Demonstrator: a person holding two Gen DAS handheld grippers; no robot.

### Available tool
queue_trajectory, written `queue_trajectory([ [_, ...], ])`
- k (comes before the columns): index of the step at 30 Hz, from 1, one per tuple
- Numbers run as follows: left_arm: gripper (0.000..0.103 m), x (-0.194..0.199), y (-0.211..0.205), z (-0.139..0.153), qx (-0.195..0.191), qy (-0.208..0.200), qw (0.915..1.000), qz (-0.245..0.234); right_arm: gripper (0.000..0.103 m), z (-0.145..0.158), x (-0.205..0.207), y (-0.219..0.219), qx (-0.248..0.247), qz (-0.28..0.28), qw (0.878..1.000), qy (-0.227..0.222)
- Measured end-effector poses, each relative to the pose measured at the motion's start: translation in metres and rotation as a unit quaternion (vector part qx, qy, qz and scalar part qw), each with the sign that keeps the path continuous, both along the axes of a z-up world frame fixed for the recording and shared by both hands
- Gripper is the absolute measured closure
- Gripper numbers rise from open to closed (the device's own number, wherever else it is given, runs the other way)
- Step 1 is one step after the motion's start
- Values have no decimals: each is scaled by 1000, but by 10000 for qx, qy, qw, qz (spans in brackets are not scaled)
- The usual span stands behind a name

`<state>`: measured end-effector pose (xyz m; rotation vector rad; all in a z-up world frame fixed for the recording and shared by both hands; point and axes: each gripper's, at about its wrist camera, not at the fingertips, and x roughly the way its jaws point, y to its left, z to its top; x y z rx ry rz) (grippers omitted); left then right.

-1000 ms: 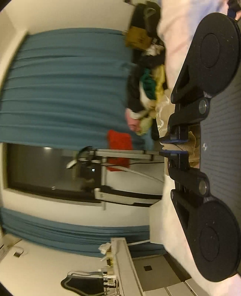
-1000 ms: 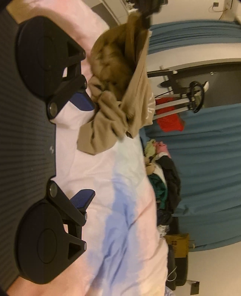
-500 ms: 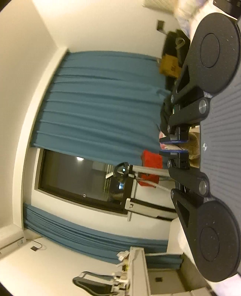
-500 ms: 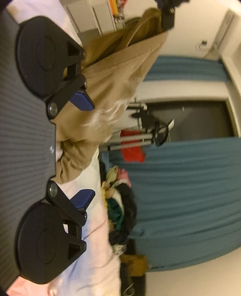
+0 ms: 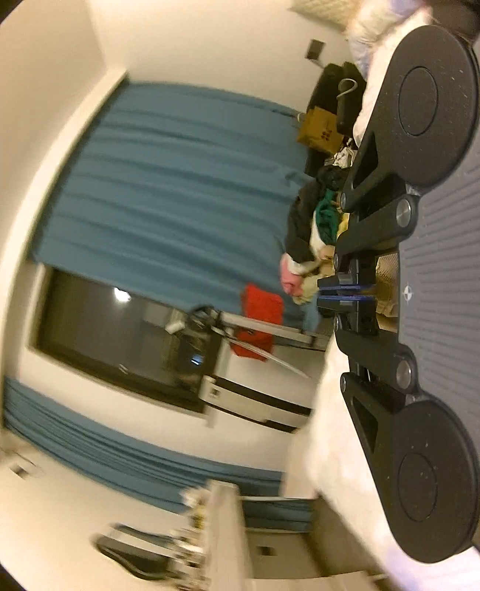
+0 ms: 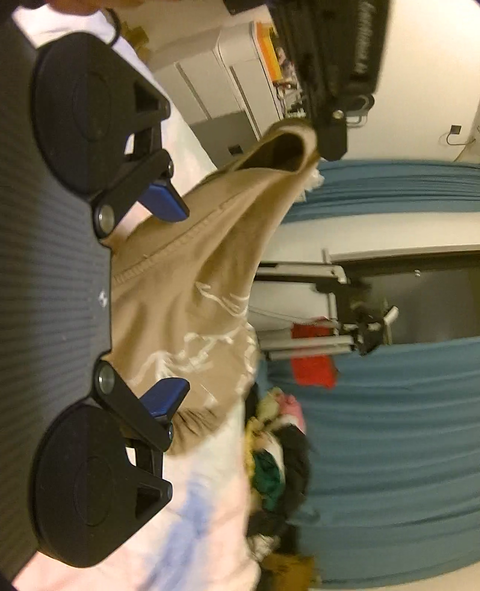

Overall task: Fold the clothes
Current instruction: 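Lift the beige T-shirt with the left gripper and shake it out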

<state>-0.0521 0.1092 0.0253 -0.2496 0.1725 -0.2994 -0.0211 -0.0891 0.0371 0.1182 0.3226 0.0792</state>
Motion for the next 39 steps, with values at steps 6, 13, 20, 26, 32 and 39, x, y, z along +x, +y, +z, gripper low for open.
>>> queue_trajectory([
  [6,100,25,9,-3,-178,90,9998,-2,10,-36,34,17,-407,440,9976,338],
  [13,101,62,-16,-11,16,74,10000,14,10,-52,32,-6,-504,-557,9966,340],
  [20,101,55,-38,-15,159,-4,9995,-275,10,-31,24,-88,996,-1454,9843,74],
  [26,101,39,-56,-20,354,-202,9988,-277,10,-52,51,-94,747,-1360,9798,1260],
  [32,101,38,-43,-19,66,-67,9999,-71,10,-65,37,-98,736,-2031,9652,1475],
  [39,101,50,-26,-17,-213,274,9994,-83,10,0,-23,-109,386,-2433,9664,-739],
])
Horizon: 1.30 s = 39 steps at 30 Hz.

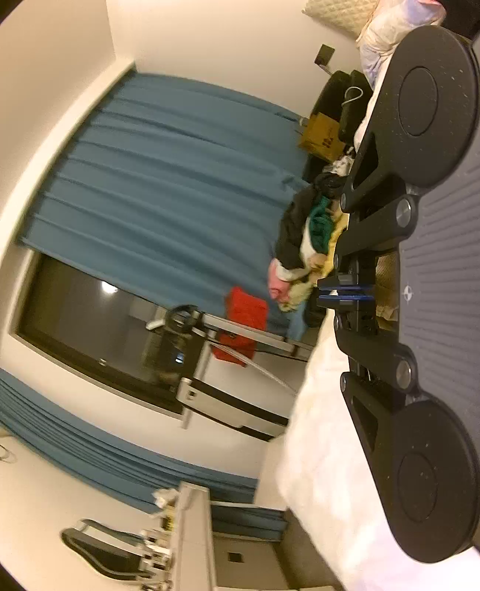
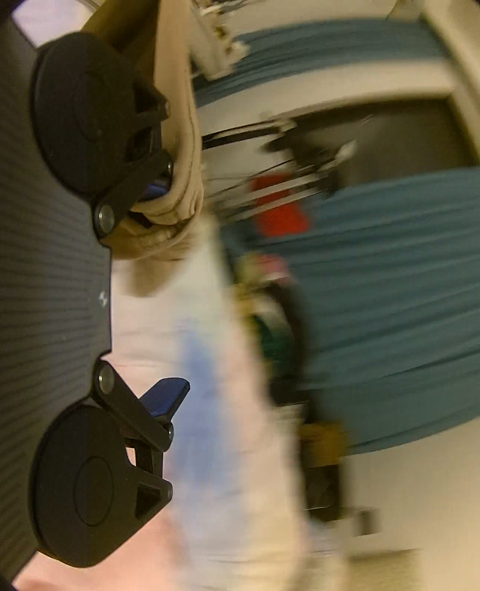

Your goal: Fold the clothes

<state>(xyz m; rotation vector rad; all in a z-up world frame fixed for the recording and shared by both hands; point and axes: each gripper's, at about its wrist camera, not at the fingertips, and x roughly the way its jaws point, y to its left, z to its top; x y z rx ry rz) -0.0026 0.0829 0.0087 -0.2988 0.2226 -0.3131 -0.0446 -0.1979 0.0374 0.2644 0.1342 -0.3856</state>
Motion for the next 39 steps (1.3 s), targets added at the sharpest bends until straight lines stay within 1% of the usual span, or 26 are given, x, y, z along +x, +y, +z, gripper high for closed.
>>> queue_trajectory([
  [1,100,5,0,-2,25,118,9999,-4,10,4,-1,0,-142,61,9999,-62],
  [3,100,16,-1,-9,134,445,9989,-22,10,5,6,-1,-228,237,9994,77],
  [6,100,31,-3,-22,300,958,9949,-65,10,-11,23,-10,143,367,9979,508],
  [10,98,52,-6,-45,600,1567,9858,-74,10,-36,47,-21,574,486,9918,1032],
  [11,95,57,-7,-50,709,1707,9827,-74,10,-40,50,-21,637,520,9907,1087],
  [12,88,63,-8,-54,818,1843,9794,-70,10,-43,52,-20,690,552,9898,1114],
  [13,77,66,-8,-57,947,1914,9769,-33,10,-45,54,-20,743,583,9890,1141],
  [14,72,69,-9,-59,1073,1982,9743,5,10,-48,56,-19,796,615,9881,1167],
  [15,59,69,-7,-59,1172,2016,9724,46,10,-50,57,-18,849,646,9871,1194],
  [16,50,68,-6,-57,1206,2020,9719,26,10,-51,58,-17,868,674,9866,1206],
  [19,39,63,-2,-48,1307,2028,9704,-39,10,-54,60,-15,883,734,9857,1231],
  [20,36,58,-2,-42,1343,1940,9716,-169,10,-55,60,-16,916,766,9852,1226],
  [21,31,51,-2,-37,1383,1846,9726,-301,10,-56,61,-18,950,793,9848,1218],
  [22,24,42,-6,-31,1502,1681,9732,-462,10,-56,61,-19,970,806,9846,1212],
  [23,21,33,-9,-26,1628,1514,9730,-623,10,-55,61,-19,980,811,9845,1209],
  [24,18,25,-16,-25,1882,1323,9701,-777,10,-55,62,-20,990,817,9844,1206],
  [25,17,18,-23,-25,2144,1132,9657,-927,10,-55,62,-20,1001,823,9842,1203],
  [26,16,11,-36,-27,2532,959,9571,-1032,10,-54,62,-21,1026,829,9840,1198],
  [28,15,6,-59,-38,3163,775,9377,-1214,10,-55,62,-22,1095,843,9833,1186],
  [29,15,5,-70,-47,3510,715,9252,-1254,10,-55,62,-23,1129,841,9830,1181],
  [31,14,12,-87,-61,3982,688,9078,-1122,10,-54,61,-25,1168,826,9827,1177],
  [32,14,18,-94,-67,4228,681,8998,-832,10,-54,60,-25,1174,812,9827,1176],
  [34,15,31,-100,-74,4481,635,8914,-259,10,-54,59,-27,1193,784,9828,1170],
  [36,15,42,-96,-76,4544,592,8886,193,10,-54,59,-29,1239,755,9827,1154],
  [37,17,44,-93,-74,4507,550,8901,388,10,-54,58,-30,1261,735,9826,1151],
  [39,17,46,-84,-63,4178,479,9043,735,10,-53,58,-31,1211,661,9835,1171],
])
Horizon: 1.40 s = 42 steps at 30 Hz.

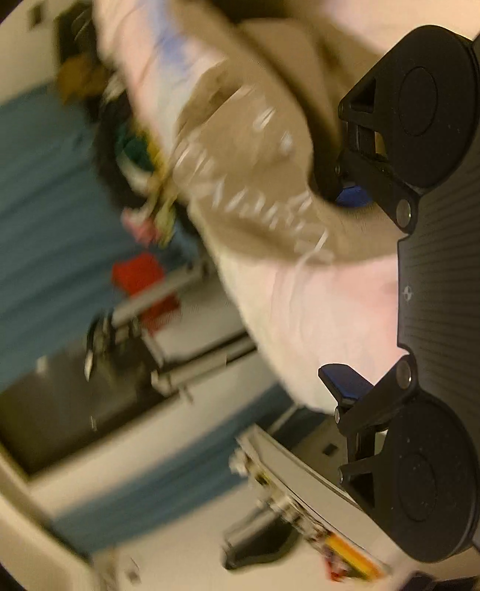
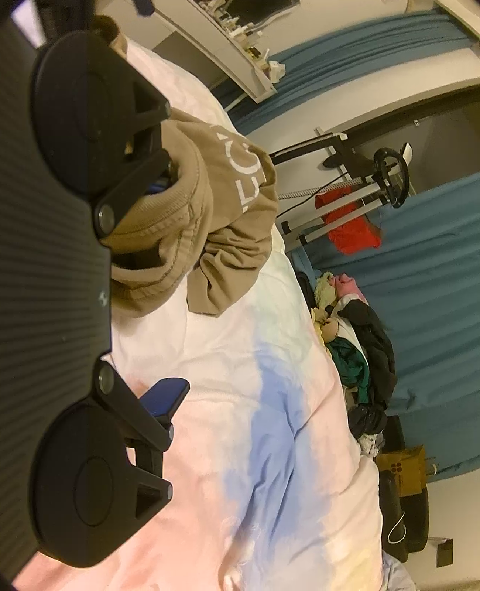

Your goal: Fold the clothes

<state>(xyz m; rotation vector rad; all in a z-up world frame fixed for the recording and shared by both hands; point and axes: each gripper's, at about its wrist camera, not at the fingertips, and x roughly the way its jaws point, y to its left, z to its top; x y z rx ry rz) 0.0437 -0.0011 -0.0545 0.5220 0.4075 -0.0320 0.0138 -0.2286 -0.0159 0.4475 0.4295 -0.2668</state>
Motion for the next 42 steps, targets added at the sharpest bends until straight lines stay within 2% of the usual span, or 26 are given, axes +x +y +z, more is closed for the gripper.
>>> queue_trajectory([
  [3,17,-1,23,23,-786,-262,9962,276,10,1,0,-1,-102,-56,9999,25],
  [5,17,-5,35,35,-1118,-463,9917,425,10,3,0,1,-106,33,9999,-5],
  [10,16,-13,54,59,-1486,-872,9827,674,10,9,-6,9,-450,91,9989,58],
  [13,14,-18,66,72,-1845,-845,9771,635,10,12,-12,8,-539,47,9985,58],
  [15,14,-22,68,75,-1861,-819,9774,572,10,14,-15,5,-497,-30,9988,-7],
  [17,14,-26,66,72,-1813,-687,9792,601,10,16,-19,5,-574,-119,9982,-123],
  [22,14,-33,53,48,-1300,-100,9894,637,10,26,-31,7,-999,-586,9916,-572],
  [26,14,-39,47,20,-1173,883,9867,698,10,37,-45,9,-1253,-896,9835,-949],
  [28,14,-46,51,21,-1302,962,9838,776,10,42,-53,10,-1334,-961,9802,-1106],
  [30,12,-55,64,39,-1510,549,9824,954,10,49,-59,13,-1413,-946,9785,-1171],
  [31,8,-59,71,49,-1626,340,9805,1046,10,56,-62,15,-1444,-897,9779,-1220],
  [33,8,-71,91,74,-2206,-110,9670,1272,10,74,-66,18,-1497,-748,9766,-1347],
  [36,8,-88,105,122,-2570,-862,9532,1336,10,101,-73,23,-1576,-524,9741,-1537],
  [38,7,-98,111,166,-2776,-1371,9424,1267,10,133,-79,26,-1647,-399,9688,-1808],
  [42,7,-115,113,259,-3017,-2240,9212,1008,10,219,-93,27,-1817,-239,9536,-2388],
])
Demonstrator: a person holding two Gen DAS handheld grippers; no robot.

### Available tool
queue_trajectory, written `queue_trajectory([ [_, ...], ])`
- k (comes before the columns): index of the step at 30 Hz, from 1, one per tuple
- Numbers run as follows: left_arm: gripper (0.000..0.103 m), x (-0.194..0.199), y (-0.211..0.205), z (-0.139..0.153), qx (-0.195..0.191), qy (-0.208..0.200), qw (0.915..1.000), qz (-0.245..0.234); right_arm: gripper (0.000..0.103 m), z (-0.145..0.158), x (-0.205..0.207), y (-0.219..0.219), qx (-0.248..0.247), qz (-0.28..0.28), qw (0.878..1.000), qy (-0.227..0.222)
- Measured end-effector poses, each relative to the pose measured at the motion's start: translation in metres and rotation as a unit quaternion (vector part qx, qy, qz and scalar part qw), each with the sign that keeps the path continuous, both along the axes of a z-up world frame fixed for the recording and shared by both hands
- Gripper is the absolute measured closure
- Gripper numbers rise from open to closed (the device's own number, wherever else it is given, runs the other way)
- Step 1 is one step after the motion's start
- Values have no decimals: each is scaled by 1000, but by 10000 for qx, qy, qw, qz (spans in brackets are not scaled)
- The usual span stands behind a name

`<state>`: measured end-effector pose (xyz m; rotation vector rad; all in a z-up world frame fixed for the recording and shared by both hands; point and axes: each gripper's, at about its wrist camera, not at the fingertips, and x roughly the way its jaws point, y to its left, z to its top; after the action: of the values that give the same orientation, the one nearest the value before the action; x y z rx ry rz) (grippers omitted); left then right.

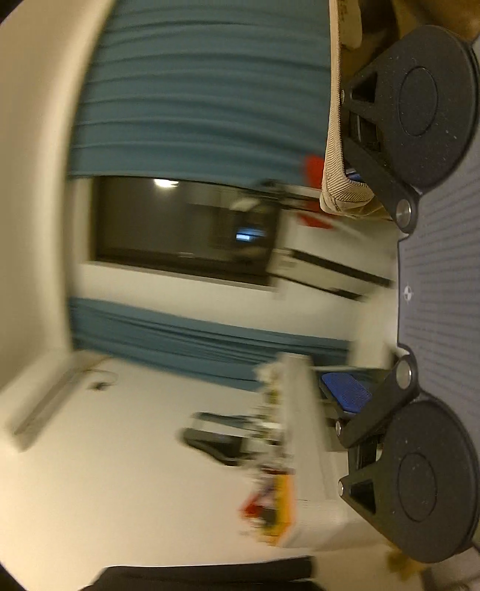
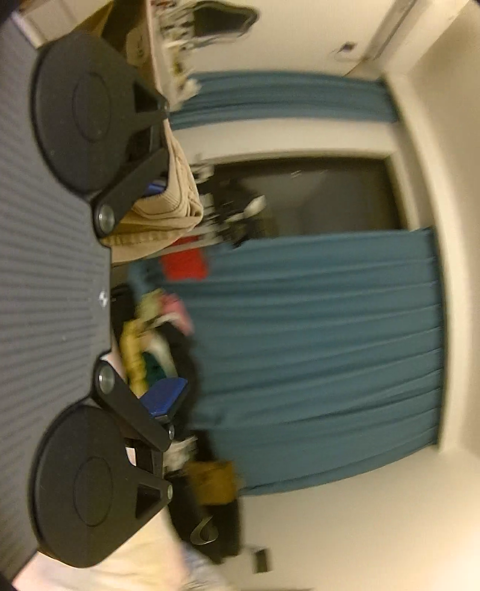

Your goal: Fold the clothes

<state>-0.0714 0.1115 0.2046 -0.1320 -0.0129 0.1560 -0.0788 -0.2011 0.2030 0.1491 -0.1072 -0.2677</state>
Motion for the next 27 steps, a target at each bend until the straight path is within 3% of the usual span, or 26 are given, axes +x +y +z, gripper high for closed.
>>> queue_trajectory([
  [4,7,-17,2,98,-277,-472,9981,-276,10,97,-24,-3,-177,190,9985,-488],
  [7,6,-30,-2,165,-178,-748,9955,-547,10,163,-48,-11,-356,366,9961,-721],
  [10,5,-49,-8,214,-87,-993,9916,-823,10,215,-75,-21,-468,461,9944,-827],
  [15,2,-73,-20,270,-1,-1255,9860,-1095,10,280,-107,-38,-529,634,9931,-831],
  [18,2,-59,-29,283,-74,-992,9862,-1322,10,305,-109,-44,-682,584,9930,-763],
  [21,2,-22,-43,272,-152,-480,9876,-1486,10,308,-93,-53,-658,563,9949,-522],
  [27,2,94,-78,192,-401,717,9812,-1747,10,249,-1,-81,-427,419,9974,402],
])
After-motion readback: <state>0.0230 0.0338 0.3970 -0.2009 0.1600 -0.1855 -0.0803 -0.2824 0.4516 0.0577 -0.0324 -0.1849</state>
